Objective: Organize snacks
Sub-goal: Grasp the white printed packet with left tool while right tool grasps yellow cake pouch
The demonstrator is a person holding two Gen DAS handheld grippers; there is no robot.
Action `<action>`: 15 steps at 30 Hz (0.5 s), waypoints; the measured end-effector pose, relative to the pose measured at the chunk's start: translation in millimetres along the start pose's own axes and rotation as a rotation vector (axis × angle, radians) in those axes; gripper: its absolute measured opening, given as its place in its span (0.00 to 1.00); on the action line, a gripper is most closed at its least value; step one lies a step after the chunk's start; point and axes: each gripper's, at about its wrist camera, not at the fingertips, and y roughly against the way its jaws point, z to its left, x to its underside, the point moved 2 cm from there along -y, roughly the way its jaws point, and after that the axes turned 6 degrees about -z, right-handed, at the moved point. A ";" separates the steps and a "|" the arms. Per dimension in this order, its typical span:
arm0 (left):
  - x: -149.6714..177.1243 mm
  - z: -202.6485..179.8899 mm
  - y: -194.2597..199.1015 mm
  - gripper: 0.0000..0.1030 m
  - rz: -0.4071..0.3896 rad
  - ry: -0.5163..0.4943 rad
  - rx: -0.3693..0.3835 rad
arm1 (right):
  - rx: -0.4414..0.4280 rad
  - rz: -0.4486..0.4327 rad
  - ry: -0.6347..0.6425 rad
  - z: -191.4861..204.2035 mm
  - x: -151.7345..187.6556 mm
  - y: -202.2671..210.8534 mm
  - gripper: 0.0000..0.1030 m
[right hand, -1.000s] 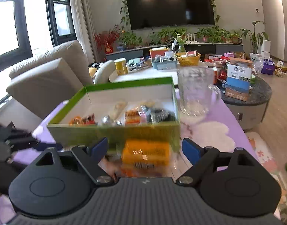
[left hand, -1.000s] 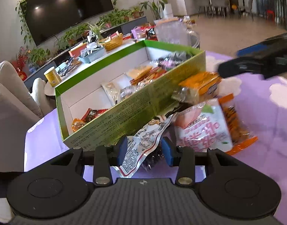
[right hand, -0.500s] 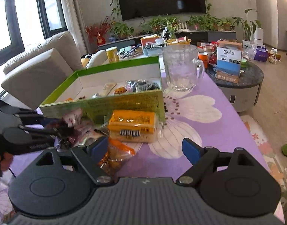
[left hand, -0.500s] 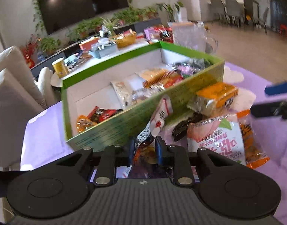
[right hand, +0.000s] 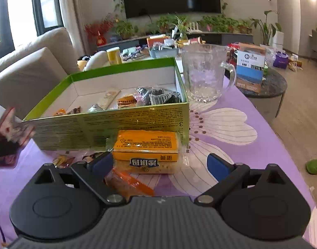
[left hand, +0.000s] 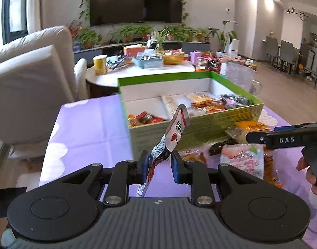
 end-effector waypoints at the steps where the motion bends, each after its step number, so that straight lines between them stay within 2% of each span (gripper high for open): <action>1: 1.9 2.1 -0.2 0.20 0.007 0.011 -0.001 | -0.015 0.012 -0.008 -0.1 -1.0 -2.4 0.59; 7: 4.0 5.2 -4.0 0.20 0.014 0.033 0.006 | -0.123 0.133 -0.117 -5.6 -4.8 -24.9 0.60; 15: 7.3 4.5 -6.0 0.20 0.025 0.033 0.014 | -0.209 0.111 -0.026 9.6 -3.9 -22.6 0.59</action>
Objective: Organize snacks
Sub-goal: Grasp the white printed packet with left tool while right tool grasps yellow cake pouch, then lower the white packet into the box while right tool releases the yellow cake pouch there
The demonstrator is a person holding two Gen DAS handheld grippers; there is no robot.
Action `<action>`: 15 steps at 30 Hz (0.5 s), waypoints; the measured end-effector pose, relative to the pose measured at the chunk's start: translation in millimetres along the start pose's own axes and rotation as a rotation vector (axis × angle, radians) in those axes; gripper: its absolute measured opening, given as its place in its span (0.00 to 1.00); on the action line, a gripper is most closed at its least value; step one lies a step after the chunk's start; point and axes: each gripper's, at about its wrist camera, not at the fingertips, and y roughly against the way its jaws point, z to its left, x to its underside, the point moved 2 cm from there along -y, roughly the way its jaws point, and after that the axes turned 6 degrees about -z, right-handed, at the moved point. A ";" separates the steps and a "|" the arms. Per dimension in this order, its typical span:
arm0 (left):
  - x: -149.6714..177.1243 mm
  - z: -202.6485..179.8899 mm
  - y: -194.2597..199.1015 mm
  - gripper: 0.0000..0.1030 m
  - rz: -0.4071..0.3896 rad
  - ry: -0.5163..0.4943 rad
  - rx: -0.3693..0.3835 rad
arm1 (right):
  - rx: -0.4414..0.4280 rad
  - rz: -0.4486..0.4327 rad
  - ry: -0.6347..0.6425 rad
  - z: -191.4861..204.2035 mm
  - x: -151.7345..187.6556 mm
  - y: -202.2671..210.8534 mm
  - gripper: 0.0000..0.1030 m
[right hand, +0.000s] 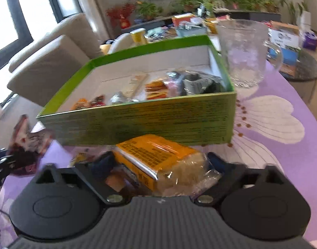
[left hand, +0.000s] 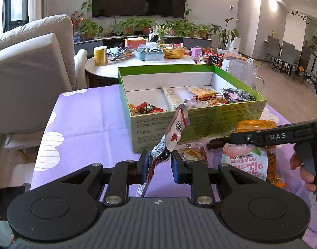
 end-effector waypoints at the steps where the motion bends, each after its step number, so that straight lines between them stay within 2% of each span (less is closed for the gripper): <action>1: 0.0 -0.3 0.9 0.20 -0.001 0.000 -0.001 | -0.021 0.002 -0.001 0.9 0.7 2.7 0.59; 4: 0.1 -2.7 5.9 0.20 -0.008 0.000 0.002 | -0.046 -0.002 0.022 6.6 2.6 12.7 0.56; 6: -1.0 -5.1 10.1 0.20 -0.016 0.001 0.006 | -0.032 -0.020 0.057 11.2 4.8 22.2 0.48; 15: -13.5 -14.4 28.7 0.20 -0.065 -0.006 0.021 | -0.017 -0.129 0.064 16.7 -0.1 70.9 0.48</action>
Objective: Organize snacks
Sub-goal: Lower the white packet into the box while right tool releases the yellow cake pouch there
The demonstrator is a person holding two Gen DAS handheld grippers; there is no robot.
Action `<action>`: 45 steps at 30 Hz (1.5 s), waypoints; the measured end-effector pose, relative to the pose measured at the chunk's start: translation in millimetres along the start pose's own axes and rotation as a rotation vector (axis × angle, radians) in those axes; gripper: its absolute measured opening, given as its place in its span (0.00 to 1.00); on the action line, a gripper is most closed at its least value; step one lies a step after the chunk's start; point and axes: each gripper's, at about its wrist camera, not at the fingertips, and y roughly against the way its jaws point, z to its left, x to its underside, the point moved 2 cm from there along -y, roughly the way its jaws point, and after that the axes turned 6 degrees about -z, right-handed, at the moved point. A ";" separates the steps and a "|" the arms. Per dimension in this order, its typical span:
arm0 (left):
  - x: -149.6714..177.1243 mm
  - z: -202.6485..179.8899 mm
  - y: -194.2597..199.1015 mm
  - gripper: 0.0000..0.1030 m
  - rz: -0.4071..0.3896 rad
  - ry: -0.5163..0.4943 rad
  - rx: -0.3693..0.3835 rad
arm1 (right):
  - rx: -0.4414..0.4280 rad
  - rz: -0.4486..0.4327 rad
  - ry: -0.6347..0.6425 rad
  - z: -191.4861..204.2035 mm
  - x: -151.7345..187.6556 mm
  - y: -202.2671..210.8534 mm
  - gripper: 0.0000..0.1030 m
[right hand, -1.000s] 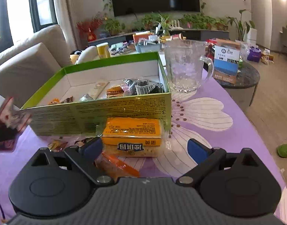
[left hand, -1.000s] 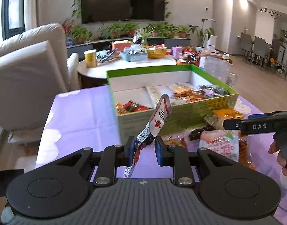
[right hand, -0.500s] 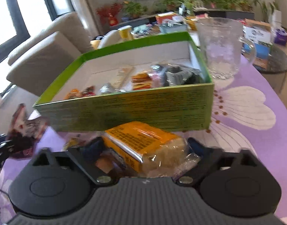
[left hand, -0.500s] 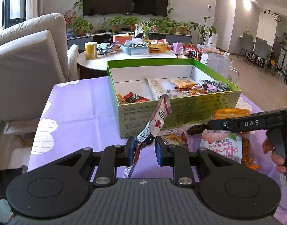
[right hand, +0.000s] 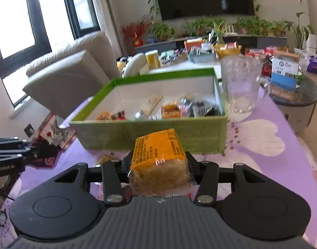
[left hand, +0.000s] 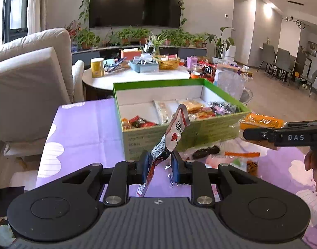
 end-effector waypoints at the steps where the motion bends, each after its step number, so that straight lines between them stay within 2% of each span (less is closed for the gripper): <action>1: -3.0 -0.7 0.8 0.20 -0.007 0.002 0.001 | -0.003 -0.012 -0.001 0.3 -2.4 3.3 0.48; 6: -24.2 -7.2 -2.0 0.20 -0.047 -0.010 0.007 | -0.004 -0.079 0.020 5.0 -22.7 12.7 0.48; 13: -49.8 -7.4 -28.1 0.20 -0.060 -0.014 0.004 | 0.005 -0.148 0.035 4.5 -54.3 -2.6 0.48; 30: -68.6 24.2 -120.6 0.22 -0.006 0.021 -0.048 | 0.083 -0.108 0.017 -17.8 -71.6 -85.8 0.48; 32: -66.9 26.7 -133.6 0.27 0.027 0.025 -0.076 | 0.102 -0.113 0.024 -19.7 -71.7 -93.4 0.50; 33: -64.9 27.0 -138.3 0.34 0.043 0.022 -0.101 | 0.110 -0.112 0.029 -21.6 -71.9 -98.0 0.50; 34: -62.3 27.5 -140.9 0.35 0.051 0.021 -0.124 | 0.122 -0.102 0.034 -23.1 -72.2 -102.1 0.50; 36: -58.5 26.3 -141.4 0.36 0.056 0.016 -0.137 | 0.146 -0.095 0.027 -25.9 -70.6 -102.9 0.50; 45: -56.2 20.9 -103.2 0.36 0.027 -0.010 -0.131 | 0.130 -0.100 -0.005 -24.1 -58.4 -74.9 0.50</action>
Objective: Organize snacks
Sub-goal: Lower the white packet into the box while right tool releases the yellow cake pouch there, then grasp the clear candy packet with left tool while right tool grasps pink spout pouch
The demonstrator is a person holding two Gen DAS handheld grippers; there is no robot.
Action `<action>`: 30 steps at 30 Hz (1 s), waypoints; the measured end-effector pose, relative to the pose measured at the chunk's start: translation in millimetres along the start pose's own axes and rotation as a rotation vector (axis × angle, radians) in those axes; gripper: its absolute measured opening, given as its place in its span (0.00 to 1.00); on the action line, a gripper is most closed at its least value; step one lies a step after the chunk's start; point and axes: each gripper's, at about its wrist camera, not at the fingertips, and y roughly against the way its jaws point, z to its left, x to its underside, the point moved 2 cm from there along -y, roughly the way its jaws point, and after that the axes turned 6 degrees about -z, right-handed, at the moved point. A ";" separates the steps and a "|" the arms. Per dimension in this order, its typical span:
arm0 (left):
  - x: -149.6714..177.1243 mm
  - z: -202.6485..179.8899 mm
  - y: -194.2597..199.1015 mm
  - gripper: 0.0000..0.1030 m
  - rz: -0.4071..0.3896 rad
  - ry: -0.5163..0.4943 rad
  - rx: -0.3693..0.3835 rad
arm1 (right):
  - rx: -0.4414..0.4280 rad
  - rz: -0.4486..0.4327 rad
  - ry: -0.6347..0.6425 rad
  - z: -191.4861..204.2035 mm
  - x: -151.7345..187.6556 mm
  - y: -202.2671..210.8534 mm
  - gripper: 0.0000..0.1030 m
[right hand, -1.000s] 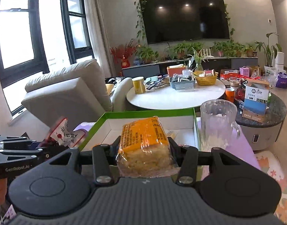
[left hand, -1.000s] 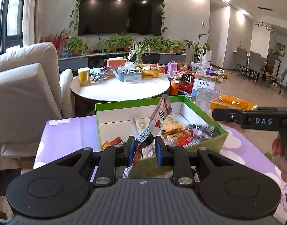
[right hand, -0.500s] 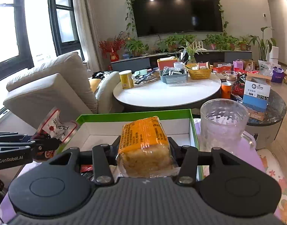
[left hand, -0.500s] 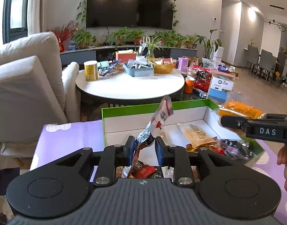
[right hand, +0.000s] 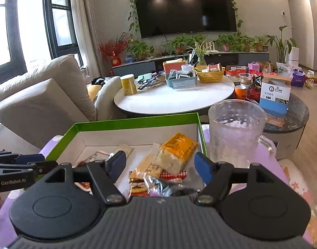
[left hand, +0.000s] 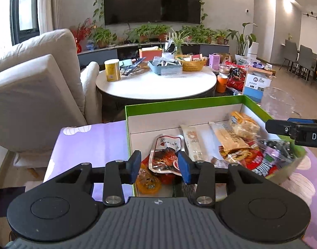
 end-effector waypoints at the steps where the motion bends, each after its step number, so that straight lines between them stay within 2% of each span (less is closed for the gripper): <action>1: 0.0 -0.5 4.6 0.36 -0.005 -0.002 0.000 | -0.002 -0.005 -0.001 0.9 -0.5 5.0 0.50; 9: 8.0 -7.8 46.0 0.36 -0.023 -0.014 0.026 | 0.003 -0.027 0.016 3.7 -1.9 36.4 0.50; 14: 28.1 -13.6 58.4 0.36 0.018 -0.009 0.050 | 0.005 -0.014 0.010 -0.8 7.3 50.9 0.50; 20: 57.1 -25.2 53.5 0.36 0.095 -0.022 0.048 | -0.020 0.034 -0.013 -0.8 29.2 66.5 0.50; 25: 64.2 -35.1 45.8 0.36 0.126 -0.032 0.070 | -0.022 0.060 0.069 9.1 48.8 77.8 0.50; 30: 69.8 -44.0 37.2 0.36 0.148 -0.041 0.066 | -0.076 0.072 0.156 15.7 64.2 87.6 0.50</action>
